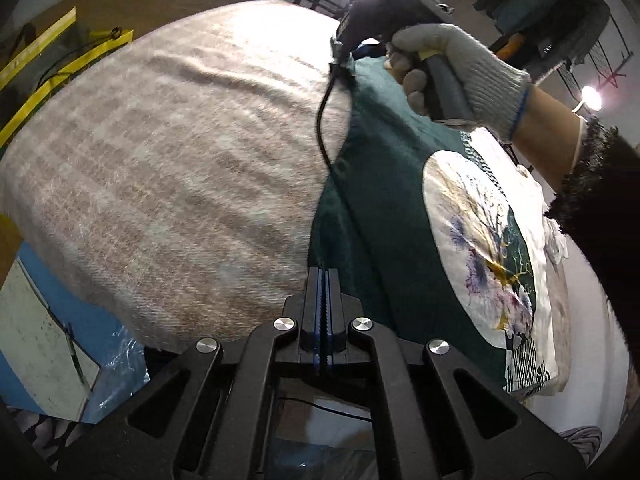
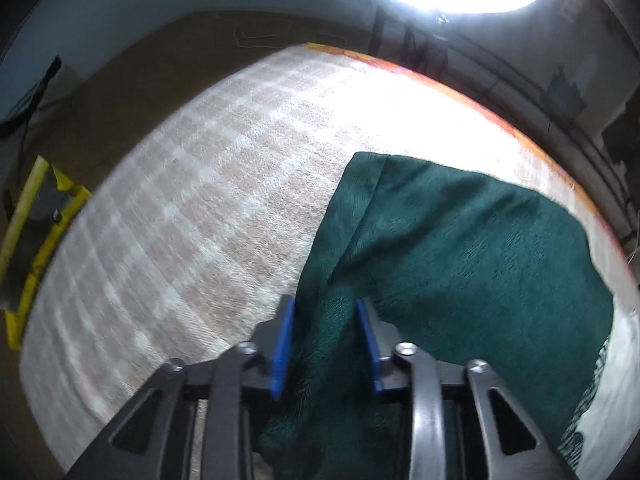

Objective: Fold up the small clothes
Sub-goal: 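Grasp the green side edge of the printed shirt with the right tool, then fold the held green side inward over the white front with the right tool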

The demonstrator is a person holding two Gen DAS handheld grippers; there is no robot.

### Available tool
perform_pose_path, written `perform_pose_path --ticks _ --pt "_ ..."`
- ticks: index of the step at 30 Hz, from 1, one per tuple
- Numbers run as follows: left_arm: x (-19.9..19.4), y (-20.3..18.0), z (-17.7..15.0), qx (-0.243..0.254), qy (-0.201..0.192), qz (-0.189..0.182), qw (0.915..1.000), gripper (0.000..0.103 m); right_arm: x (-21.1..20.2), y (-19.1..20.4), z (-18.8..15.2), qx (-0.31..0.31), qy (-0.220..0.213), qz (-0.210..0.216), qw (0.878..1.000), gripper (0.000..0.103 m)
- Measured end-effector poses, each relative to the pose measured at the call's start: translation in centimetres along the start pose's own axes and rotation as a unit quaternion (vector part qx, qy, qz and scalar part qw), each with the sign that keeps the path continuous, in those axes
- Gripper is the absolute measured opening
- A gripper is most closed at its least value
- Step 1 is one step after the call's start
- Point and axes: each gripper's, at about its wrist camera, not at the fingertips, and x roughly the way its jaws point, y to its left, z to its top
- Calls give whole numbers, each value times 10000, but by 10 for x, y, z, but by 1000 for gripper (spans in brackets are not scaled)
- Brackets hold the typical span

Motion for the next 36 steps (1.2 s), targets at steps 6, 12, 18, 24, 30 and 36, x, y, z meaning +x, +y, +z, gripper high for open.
perform_pose_path --ticks 6,12,18,24,30,36 --pt "-12 -13 1 242 -149 -90 9996 0 -23 -26 -4 410 -274 348 9982 2" --pt "-17 -34 -2 501 -228 -220 9982 0 -57 -69 -21 836 -814 819 9898 2" --pt "-19 -68 -10 981 -256 -336 9943 0 -83 -128 -54 1676 -1386 1291 9675 2" --pt "-8 -102 -25 1320 -64 -475 9901 0 -86 -185 -97 2351 -1471 1267 9524 2" --pt "8 -136 -37 1604 154 -602 9851 0 -84 -242 -134 2930 -1415 1217 9377 2" --pt "25 -165 -46 1714 443 -800 9810 0 -85 -268 -149 2976 -1401 983 9392 2"
